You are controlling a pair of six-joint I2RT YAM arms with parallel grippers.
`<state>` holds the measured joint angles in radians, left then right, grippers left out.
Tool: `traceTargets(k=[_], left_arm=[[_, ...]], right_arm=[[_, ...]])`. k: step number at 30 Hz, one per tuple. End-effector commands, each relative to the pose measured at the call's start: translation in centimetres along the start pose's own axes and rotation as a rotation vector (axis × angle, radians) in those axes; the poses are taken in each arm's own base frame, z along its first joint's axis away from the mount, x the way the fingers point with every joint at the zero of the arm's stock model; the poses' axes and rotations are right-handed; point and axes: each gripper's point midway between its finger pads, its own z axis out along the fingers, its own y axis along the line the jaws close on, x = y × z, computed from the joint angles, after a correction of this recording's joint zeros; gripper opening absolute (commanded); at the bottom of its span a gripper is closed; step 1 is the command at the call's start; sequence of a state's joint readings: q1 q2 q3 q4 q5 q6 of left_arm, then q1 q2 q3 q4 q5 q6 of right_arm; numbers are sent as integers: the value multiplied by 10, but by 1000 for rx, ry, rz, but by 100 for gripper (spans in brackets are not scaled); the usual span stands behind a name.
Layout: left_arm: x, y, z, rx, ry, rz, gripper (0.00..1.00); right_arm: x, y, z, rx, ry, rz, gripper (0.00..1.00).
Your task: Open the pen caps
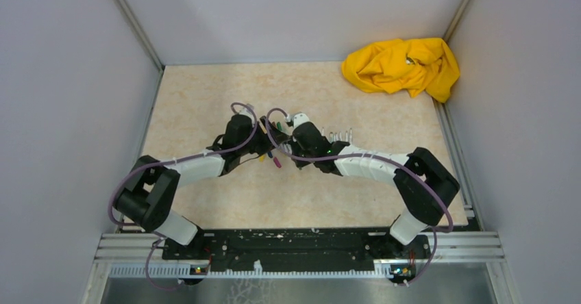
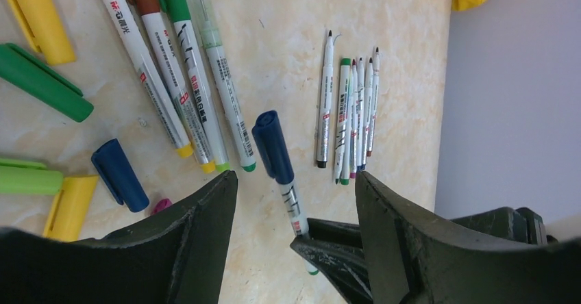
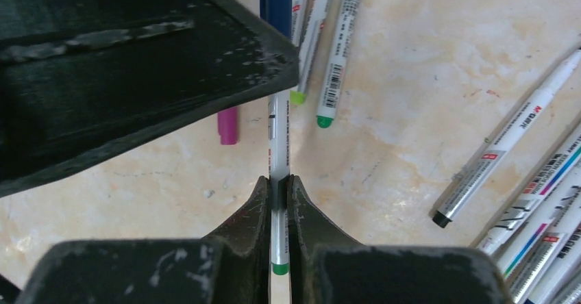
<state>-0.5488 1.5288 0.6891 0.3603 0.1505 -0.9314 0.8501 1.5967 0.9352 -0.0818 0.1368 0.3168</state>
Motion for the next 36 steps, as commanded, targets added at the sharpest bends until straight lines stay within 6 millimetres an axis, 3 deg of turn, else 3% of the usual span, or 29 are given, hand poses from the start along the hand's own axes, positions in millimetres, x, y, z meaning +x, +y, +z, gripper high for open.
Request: traceTargets(k=[1, 12, 18, 25, 28, 35, 36], left_arm=[[-6, -18, 5, 48, -21, -11, 70], [-5, -11, 8, -9, -35, -32, 67], [-10, -7, 4, -45, -59, -36, 50], [-11, -2, 0, -74, -67, -27, 22], [-9, -4, 0, -58, -60, -20, 0], [-5, -13, -4, 0, -42, -1, 0], [-5, -14, -5, 6, -39, 0, 0]], right_arm=[[-25, 23, -16, -69, -102, 27, 0], [-25, 45, -33, -112, -136, 21, 0], [-19, 47, -32, -109, -126, 16, 0], [-14, 42, -30, -89, -119, 17, 0], [-15, 43, -30, -88, -122, 17, 0], [-27, 47, -29, -101, -158, 16, 0], [-28, 49, -29, -106, -159, 16, 4]])
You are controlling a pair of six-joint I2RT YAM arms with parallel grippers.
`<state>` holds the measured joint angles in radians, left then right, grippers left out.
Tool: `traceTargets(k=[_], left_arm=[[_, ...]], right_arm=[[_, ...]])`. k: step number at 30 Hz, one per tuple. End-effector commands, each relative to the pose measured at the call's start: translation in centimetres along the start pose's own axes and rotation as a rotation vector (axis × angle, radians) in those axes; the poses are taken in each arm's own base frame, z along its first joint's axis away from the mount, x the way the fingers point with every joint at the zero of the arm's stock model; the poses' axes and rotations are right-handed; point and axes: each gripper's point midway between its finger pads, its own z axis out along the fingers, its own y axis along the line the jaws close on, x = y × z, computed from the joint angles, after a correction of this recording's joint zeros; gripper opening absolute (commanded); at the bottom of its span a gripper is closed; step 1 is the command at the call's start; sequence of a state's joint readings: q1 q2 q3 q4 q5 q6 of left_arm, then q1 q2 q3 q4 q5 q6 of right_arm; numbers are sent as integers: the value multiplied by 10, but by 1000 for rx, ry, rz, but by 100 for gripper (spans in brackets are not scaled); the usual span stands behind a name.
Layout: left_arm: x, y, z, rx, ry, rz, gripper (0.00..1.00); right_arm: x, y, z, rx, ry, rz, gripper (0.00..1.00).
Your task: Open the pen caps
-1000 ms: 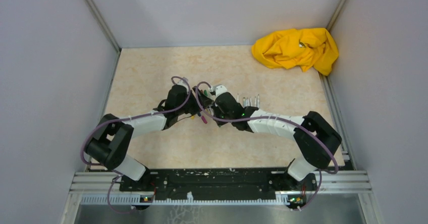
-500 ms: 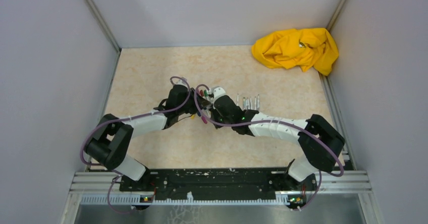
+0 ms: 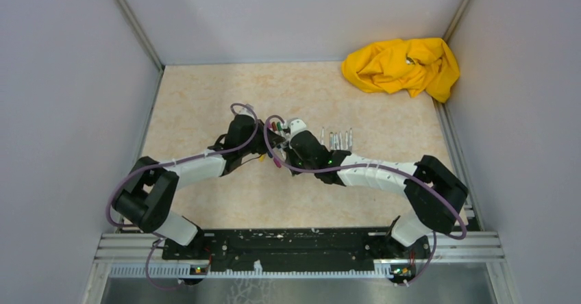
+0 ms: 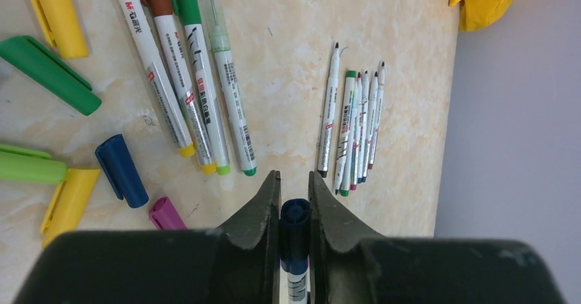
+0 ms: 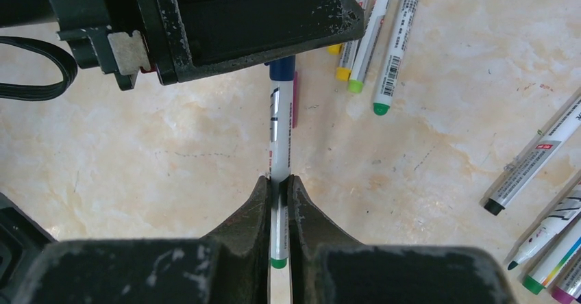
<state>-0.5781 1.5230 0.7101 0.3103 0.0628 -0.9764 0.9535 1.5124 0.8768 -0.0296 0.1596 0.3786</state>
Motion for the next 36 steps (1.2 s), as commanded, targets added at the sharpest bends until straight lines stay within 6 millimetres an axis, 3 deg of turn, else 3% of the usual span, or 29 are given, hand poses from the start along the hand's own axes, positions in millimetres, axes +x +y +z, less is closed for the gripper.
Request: traceTargets(k=[1, 10, 17, 19, 20, 23, 26, 32, 36], left_arm=[[-2, -16, -8, 69, 1, 35, 0], [3, -29, -12, 130, 40, 34, 0], [6, -33, -15, 152, 55, 29, 0], [6, -35, -16, 156, 54, 28, 0], [5, -35, -17, 157, 52, 28, 0], [2, -36, -16, 154, 39, 29, 0], [-12, -35, -13, 131, -5, 18, 0], [-61, -32, -7, 98, -78, -44, 0], [-83, -26, -7, 54, -111, -39, 0]], right_arm=[[-31, 11, -3, -28, -96, 5, 9], [-38, 14, 4, -27, -94, -3, 18], [-42, 16, 8, -23, -94, -15, 19], [-42, 16, 8, -22, -93, -18, 11], [-41, 15, 8, -19, -90, -19, 1], [-34, 13, 8, -17, -75, -15, 0], [-19, 10, 3, -23, -52, 11, 0], [25, 2, -17, -34, -33, 57, 0], [31, -7, -28, -4, -55, 69, 0]])
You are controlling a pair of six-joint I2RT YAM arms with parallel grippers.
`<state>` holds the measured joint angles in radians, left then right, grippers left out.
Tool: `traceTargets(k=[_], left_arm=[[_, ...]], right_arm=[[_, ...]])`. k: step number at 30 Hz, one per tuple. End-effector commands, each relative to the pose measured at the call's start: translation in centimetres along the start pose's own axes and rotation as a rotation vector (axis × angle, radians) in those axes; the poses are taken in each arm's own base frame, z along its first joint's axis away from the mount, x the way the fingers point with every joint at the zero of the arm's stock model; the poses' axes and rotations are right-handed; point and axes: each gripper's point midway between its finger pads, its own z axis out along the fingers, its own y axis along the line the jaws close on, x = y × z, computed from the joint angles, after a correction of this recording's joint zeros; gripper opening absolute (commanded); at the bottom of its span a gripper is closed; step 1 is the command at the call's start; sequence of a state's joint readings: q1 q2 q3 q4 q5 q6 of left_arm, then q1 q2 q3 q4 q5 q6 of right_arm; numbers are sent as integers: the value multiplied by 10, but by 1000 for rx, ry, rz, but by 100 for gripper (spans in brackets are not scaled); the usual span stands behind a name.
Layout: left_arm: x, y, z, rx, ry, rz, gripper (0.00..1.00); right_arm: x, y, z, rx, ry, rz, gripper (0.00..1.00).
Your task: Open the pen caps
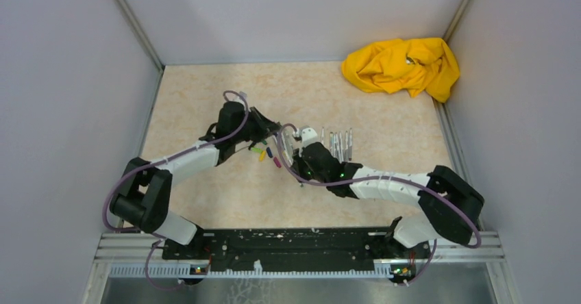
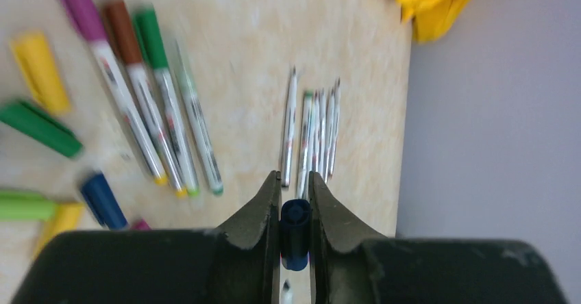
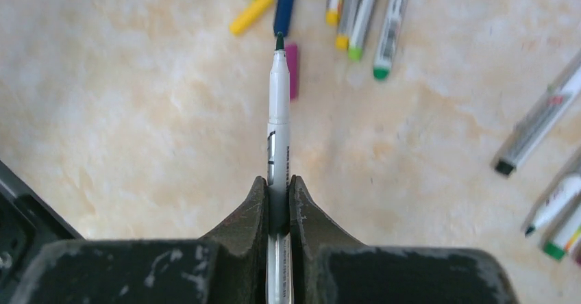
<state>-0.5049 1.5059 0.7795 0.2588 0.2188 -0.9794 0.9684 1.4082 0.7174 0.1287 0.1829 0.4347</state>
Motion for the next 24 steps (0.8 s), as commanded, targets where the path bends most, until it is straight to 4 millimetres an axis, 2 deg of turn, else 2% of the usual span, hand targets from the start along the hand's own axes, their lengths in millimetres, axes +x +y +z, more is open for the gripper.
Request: traceTargets(k=[1, 5, 8, 12, 16, 19, 21, 24], left_arm=[[-67, -3, -3, -48, -177, 11, 0], [-79, 7, -11, -88, -213, 40, 0], [-75, 16, -15, -135, -198, 62, 0], [-66, 48, -28, -275, -206, 73, 0], [-54, 76, -43, -372, -219, 72, 0], [-47, 91, -49, -414, -225, 66, 4], [-42, 100, -51, -434, -223, 60, 10], [-33, 111, -50, -443, -211, 46, 16]], right_arm=[[21, -8, -18, 33, 37, 2, 0], [14, -13, -23, 62, 17, 2, 0], [1, -25, -27, 142, -14, -13, 0], [-17, -47, -29, 269, -15, -47, 0], [-28, -78, -27, 373, -18, -18, 0], [-31, -100, -24, 430, -13, 16, 0], [-30, -114, -21, 465, 1, 27, 0], [-29, -128, -13, 498, 24, 30, 0]])
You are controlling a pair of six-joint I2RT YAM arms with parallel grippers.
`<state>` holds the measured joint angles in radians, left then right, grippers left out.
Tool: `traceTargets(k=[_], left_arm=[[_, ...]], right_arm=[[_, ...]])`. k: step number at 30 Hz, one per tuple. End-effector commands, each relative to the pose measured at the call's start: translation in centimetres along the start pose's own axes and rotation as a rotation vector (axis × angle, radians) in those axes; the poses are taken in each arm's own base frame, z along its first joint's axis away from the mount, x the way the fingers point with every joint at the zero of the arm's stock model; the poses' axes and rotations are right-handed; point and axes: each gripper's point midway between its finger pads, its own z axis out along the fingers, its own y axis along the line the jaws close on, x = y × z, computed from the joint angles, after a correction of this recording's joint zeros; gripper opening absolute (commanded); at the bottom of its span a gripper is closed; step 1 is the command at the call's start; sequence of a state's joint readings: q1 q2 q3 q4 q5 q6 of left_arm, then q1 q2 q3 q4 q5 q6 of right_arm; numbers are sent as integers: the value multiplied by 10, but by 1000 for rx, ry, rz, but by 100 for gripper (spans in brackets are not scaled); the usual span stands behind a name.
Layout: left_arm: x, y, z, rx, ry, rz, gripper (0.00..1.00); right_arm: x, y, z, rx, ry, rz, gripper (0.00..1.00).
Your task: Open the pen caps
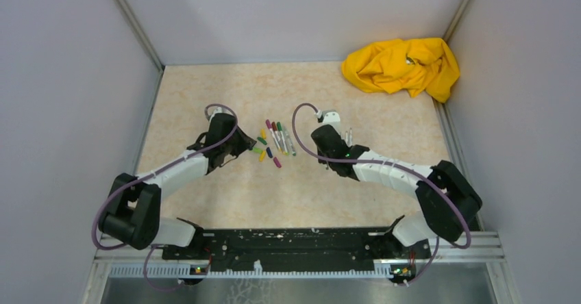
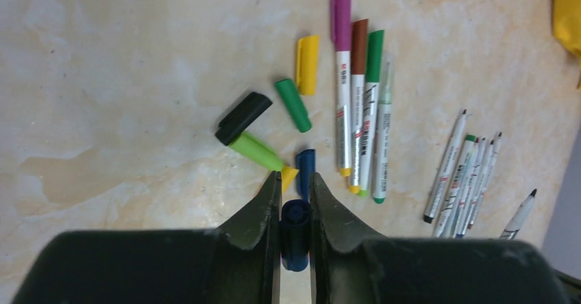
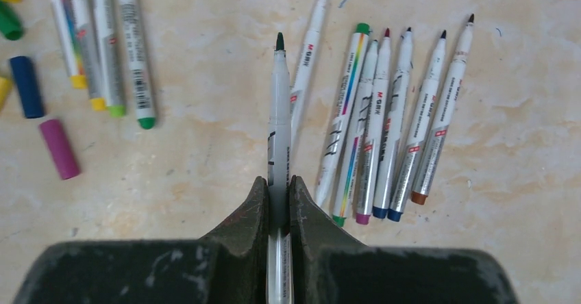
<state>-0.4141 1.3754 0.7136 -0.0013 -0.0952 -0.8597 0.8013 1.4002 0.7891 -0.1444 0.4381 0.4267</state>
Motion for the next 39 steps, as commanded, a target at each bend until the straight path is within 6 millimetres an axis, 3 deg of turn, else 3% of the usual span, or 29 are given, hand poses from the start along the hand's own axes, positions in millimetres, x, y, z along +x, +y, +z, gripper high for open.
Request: traceTargets(k=[1, 15, 26, 39], left_arm=[[13, 23, 0, -65, 3, -8, 18], [28, 36, 9, -81, 27, -16, 27], [30, 37, 8, -79, 31, -25, 34], [28, 33, 3, -67, 17, -27, 35]], right_arm=[[-16, -12, 15, 65, -6, 1, 0], [-22, -24, 53, 125, 35, 20, 0], [-22, -29, 70, 138, 47, 44, 4], [-20, -33, 77, 140, 55, 45, 25]])
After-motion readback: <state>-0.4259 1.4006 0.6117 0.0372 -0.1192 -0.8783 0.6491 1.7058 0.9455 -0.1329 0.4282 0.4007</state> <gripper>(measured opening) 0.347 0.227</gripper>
